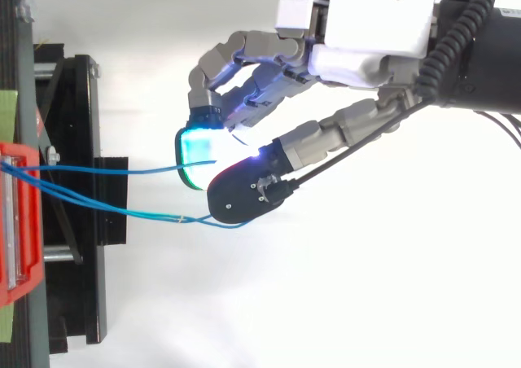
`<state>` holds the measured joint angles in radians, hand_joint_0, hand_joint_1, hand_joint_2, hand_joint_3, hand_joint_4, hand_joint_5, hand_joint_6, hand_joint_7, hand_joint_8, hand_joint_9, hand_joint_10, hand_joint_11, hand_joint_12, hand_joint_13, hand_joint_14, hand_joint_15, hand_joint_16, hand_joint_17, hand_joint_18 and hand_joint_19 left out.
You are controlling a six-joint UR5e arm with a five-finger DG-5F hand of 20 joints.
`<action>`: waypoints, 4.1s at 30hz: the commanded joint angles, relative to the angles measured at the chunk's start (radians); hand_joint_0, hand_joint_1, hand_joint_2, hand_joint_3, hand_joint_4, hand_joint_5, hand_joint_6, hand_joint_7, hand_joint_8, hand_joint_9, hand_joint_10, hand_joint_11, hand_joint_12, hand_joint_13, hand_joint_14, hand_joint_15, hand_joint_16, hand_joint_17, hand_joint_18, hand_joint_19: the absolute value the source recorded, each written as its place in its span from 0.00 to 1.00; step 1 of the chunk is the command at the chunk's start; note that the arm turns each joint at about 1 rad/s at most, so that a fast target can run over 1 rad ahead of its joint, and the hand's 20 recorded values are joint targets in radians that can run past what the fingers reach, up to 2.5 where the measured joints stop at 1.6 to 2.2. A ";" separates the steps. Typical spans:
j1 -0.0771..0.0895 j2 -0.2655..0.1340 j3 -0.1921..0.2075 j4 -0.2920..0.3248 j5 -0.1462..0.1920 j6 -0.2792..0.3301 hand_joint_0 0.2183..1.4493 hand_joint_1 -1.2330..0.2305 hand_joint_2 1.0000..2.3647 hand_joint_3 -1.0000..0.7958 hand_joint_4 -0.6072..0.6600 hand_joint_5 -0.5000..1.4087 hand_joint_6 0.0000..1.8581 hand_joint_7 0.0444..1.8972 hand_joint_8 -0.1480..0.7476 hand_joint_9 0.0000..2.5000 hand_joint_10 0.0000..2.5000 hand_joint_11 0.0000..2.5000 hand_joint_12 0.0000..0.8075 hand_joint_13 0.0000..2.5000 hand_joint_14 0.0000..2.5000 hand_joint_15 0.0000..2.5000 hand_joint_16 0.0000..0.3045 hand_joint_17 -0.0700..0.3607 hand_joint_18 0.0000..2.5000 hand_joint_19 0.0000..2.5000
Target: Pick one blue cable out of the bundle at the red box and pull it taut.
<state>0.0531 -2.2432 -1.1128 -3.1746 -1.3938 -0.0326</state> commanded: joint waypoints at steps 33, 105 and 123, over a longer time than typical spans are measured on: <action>0.002 0.001 -0.002 0.013 -0.004 -0.010 0.35 0.29 0.01 0.51 0.53 0.20 0.50 0.58 0.56 0.28 0.00 0.14 0.45 0.21 0.00 0.09 0.17 0.43 0.20 0.09; 0.002 0.001 -0.459 0.545 -0.002 -0.010 0.35 0.30 0.01 0.50 0.51 0.19 0.50 0.56 0.54 0.26 0.00 0.13 0.44 0.18 0.00 0.08 0.16 0.42 0.17 0.09; 0.004 0.001 -0.459 0.544 -0.002 -0.010 0.35 0.30 0.01 0.50 0.52 0.19 0.50 0.56 0.54 0.26 0.00 0.13 0.44 0.18 0.00 0.08 0.16 0.42 0.17 0.09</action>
<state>0.0562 -2.2427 -1.5721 -2.6307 -1.3959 -0.0430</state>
